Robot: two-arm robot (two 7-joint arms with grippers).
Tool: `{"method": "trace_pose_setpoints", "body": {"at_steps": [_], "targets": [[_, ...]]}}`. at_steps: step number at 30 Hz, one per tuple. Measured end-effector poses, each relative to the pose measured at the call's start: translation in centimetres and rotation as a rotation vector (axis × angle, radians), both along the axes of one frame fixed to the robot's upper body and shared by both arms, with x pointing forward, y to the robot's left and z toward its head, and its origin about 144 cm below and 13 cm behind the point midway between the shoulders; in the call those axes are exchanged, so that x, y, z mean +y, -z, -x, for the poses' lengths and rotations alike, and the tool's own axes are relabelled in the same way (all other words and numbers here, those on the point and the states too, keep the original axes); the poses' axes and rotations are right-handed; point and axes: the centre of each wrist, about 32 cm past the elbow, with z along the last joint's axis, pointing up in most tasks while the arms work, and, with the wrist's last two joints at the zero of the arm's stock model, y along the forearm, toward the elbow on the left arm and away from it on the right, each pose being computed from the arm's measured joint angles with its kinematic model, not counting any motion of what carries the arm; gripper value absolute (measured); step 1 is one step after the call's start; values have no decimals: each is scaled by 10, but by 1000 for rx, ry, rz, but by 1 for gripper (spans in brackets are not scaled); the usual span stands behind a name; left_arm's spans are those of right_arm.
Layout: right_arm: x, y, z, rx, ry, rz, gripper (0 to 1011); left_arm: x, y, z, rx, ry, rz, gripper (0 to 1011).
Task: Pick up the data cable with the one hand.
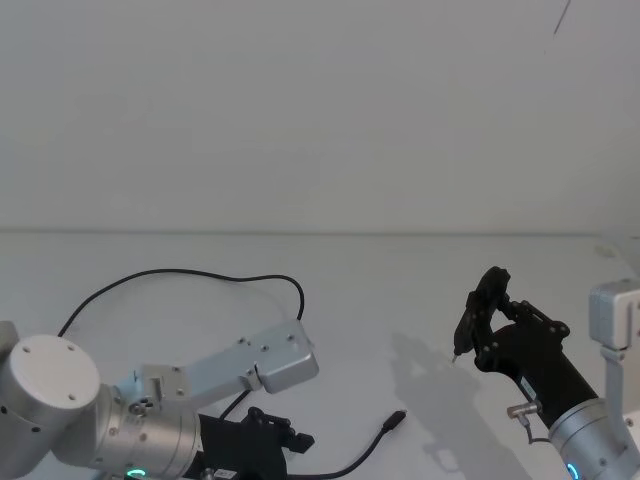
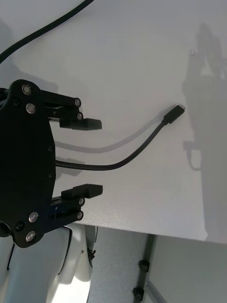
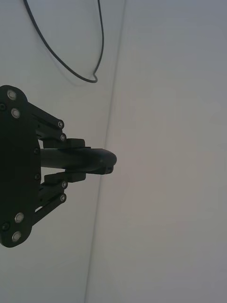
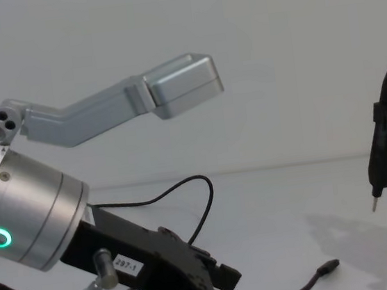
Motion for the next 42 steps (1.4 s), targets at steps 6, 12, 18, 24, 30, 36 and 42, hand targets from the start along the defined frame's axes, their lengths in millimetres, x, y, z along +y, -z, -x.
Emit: {"method": "trace_pose_setpoints", "body": {"at_steps": [6,12,18,24,30,36,42], "targets": [[0,0,0,0,0,0,279,-1,1,0,1,0,-4,523],[0,0,0,0,0,0,279,-2,2,0,2,0,-7,341],[0,0,0,0,0,0,279,-2,2,0,2,0,-8,148],[0,0,0,0,0,0,279,-2,2,0,1,0,-9,40],[-1,-1,0,-3,0,-2,279,-2,1,-1,-30,14,-4,40],[-4,-7,-1,-21,-4,-15,279,-2,-3,-4,-91,39,3,40],[-9,-17,-4,-52,-5,-40,279,-3,-8,-8,-166,72,7,40]]}}
